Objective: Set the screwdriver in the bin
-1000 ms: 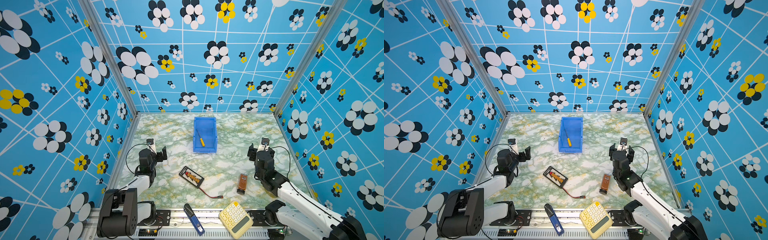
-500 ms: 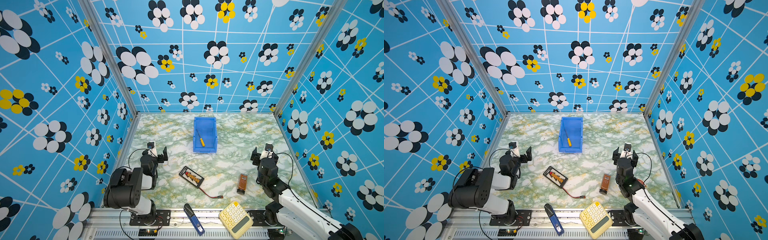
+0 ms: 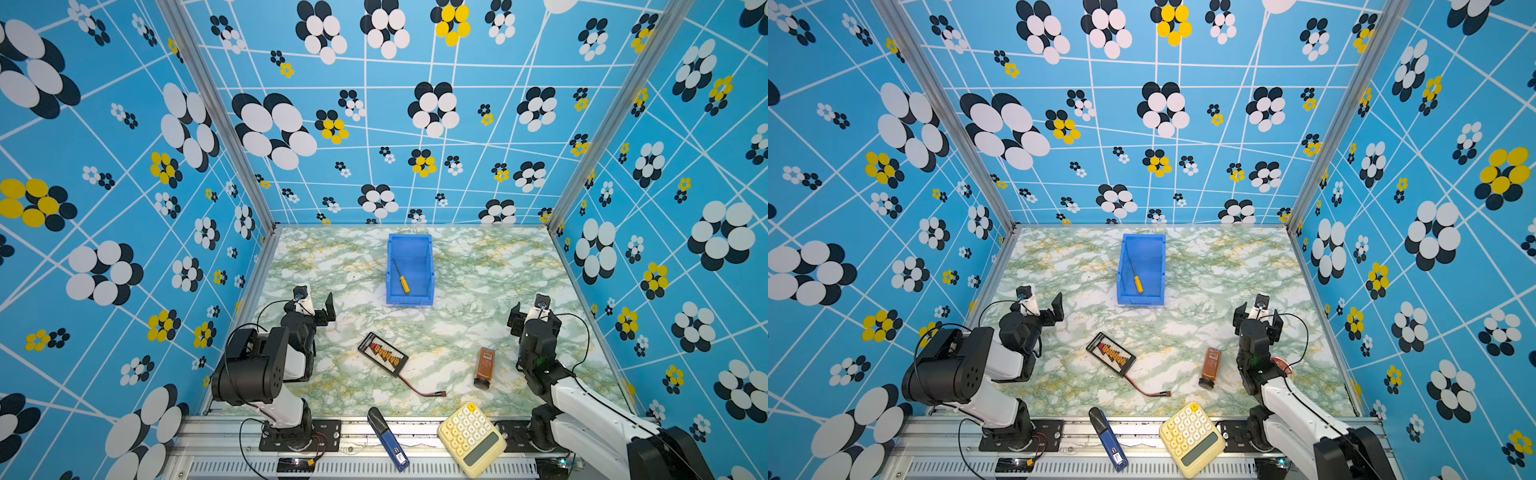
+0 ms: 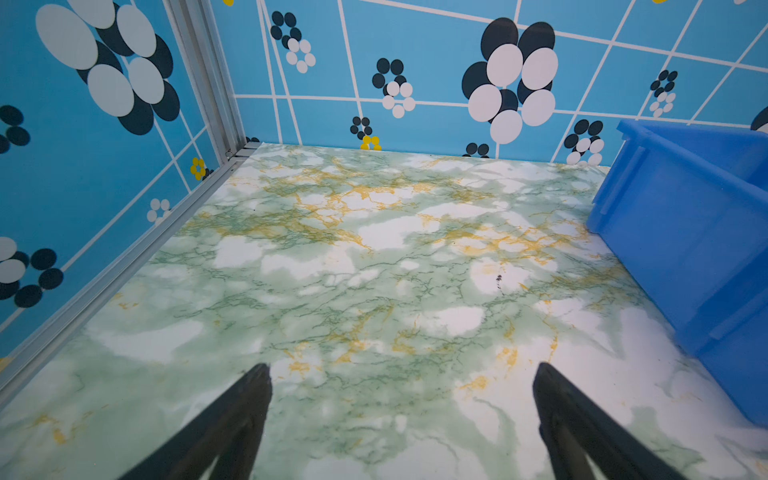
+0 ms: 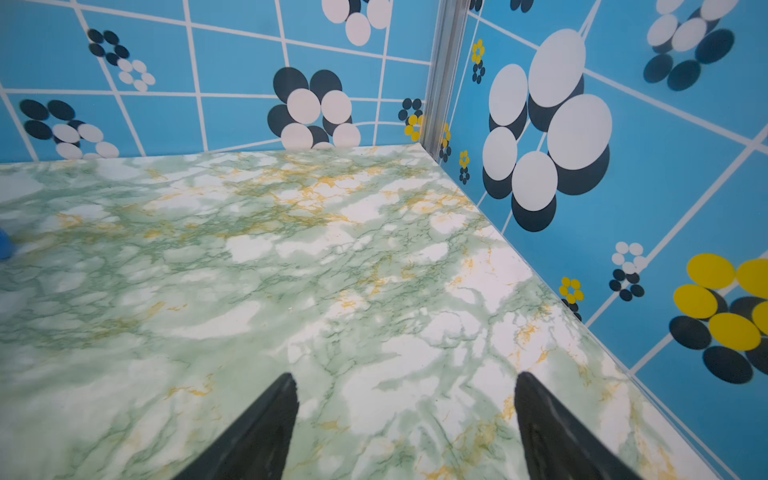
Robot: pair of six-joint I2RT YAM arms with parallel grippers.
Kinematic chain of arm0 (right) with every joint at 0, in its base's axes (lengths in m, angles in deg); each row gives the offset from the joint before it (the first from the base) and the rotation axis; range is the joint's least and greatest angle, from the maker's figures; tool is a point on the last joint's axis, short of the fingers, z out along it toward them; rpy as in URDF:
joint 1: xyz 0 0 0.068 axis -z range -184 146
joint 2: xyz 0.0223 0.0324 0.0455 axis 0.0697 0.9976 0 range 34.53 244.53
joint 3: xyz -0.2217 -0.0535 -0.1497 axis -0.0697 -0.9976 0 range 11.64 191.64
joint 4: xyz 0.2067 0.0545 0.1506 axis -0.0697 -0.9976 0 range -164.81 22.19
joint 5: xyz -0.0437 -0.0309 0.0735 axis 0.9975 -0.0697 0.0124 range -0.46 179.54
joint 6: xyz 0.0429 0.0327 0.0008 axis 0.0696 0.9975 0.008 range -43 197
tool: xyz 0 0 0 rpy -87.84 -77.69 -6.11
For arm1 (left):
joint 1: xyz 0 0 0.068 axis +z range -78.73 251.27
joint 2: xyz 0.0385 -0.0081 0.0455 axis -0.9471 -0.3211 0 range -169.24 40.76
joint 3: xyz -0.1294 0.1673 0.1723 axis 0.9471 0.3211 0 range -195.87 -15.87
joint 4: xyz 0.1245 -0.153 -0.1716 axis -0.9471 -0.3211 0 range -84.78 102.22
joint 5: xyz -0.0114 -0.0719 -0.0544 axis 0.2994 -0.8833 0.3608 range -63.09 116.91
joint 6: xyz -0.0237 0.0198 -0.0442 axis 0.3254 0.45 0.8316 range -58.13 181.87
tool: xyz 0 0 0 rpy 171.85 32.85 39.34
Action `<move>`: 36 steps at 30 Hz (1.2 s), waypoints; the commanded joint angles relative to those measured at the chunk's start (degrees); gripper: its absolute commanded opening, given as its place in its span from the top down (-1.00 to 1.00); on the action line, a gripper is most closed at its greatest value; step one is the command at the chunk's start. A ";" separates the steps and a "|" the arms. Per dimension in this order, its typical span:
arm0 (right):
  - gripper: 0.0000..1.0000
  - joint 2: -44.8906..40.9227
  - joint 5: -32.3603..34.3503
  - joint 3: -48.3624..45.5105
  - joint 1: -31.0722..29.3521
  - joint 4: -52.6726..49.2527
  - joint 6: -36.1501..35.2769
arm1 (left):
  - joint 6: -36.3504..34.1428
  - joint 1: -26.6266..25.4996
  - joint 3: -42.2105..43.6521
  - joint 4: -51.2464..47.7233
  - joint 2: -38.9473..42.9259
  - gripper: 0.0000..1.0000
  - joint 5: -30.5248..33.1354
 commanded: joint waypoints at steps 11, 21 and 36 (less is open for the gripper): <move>-0.72 27.23 -17.57 11.92 10.45 15.27 0.79 | 0.60 -0.09 0.28 2.20 -0.07 -0.98 1.75; -0.98 32.13 -19.91 12.85 11.08 17.77 0.24 | 3.35 0.00 0.88 2.90 -0.19 -0.98 9.13; -0.99 32.20 -19.98 12.84 11.03 17.91 0.22 | 3.41 -0.04 0.86 2.90 -0.19 -0.98 9.22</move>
